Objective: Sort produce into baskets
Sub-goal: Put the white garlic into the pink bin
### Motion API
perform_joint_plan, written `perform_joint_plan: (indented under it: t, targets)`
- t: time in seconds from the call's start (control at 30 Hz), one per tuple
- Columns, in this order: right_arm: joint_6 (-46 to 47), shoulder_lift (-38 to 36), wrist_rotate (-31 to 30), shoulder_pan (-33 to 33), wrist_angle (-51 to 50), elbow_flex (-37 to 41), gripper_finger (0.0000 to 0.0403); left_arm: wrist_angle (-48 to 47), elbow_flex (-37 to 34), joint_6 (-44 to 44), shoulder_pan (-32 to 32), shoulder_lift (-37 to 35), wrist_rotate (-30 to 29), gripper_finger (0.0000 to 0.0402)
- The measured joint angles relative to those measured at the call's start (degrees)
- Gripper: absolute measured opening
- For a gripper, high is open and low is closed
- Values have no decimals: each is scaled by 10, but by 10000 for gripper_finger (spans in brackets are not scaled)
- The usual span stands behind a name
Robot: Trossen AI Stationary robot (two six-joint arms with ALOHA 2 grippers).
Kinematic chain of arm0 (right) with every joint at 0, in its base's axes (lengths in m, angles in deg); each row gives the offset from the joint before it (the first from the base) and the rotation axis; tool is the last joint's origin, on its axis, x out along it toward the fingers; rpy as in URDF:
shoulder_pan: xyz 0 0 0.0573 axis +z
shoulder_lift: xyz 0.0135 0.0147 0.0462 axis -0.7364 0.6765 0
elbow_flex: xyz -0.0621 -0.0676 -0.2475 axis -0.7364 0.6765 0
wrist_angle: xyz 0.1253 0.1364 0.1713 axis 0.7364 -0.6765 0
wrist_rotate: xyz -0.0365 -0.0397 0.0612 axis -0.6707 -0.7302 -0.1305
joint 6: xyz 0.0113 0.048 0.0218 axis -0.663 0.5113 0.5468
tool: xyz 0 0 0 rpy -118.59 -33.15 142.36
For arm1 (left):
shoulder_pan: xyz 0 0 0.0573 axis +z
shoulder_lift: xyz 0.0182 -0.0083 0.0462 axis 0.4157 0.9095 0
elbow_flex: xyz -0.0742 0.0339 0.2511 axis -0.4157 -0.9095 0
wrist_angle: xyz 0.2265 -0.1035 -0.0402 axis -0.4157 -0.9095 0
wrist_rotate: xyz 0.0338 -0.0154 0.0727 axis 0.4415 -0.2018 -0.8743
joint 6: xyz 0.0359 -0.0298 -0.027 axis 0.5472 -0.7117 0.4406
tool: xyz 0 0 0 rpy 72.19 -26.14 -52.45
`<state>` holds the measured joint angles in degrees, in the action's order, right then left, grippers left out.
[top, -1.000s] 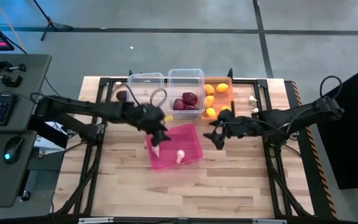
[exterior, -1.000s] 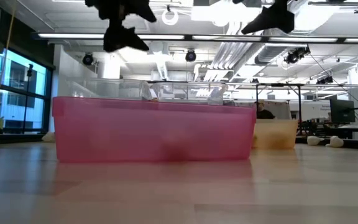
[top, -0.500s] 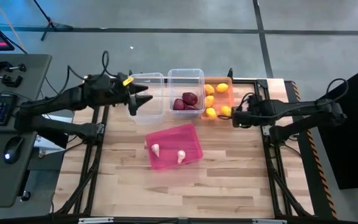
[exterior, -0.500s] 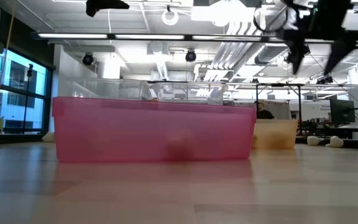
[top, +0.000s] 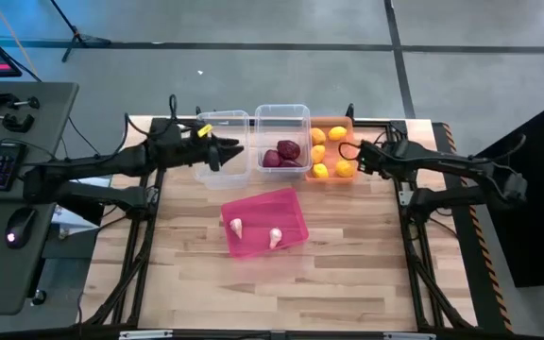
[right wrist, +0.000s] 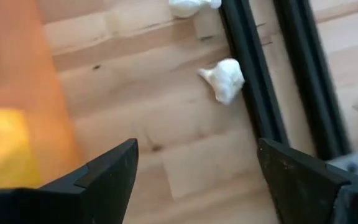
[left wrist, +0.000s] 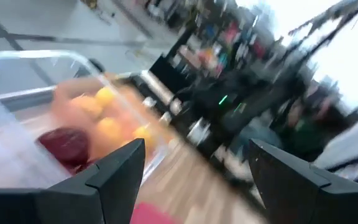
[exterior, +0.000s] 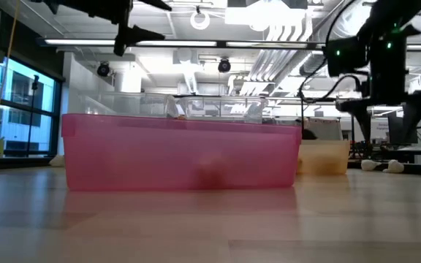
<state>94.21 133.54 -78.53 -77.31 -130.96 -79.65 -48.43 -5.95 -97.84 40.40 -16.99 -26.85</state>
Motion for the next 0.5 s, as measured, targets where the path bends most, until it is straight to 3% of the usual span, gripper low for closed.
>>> perform_joint_plan:
  t: [0.2,0.5]
  targets:
    - [-17,2,-49,-68,97,51,319,118,-6,-53,24,8,-5,267]
    - [-80,3,-54,-145,123,76,319,236,-6,-61,87,8,-27,267]
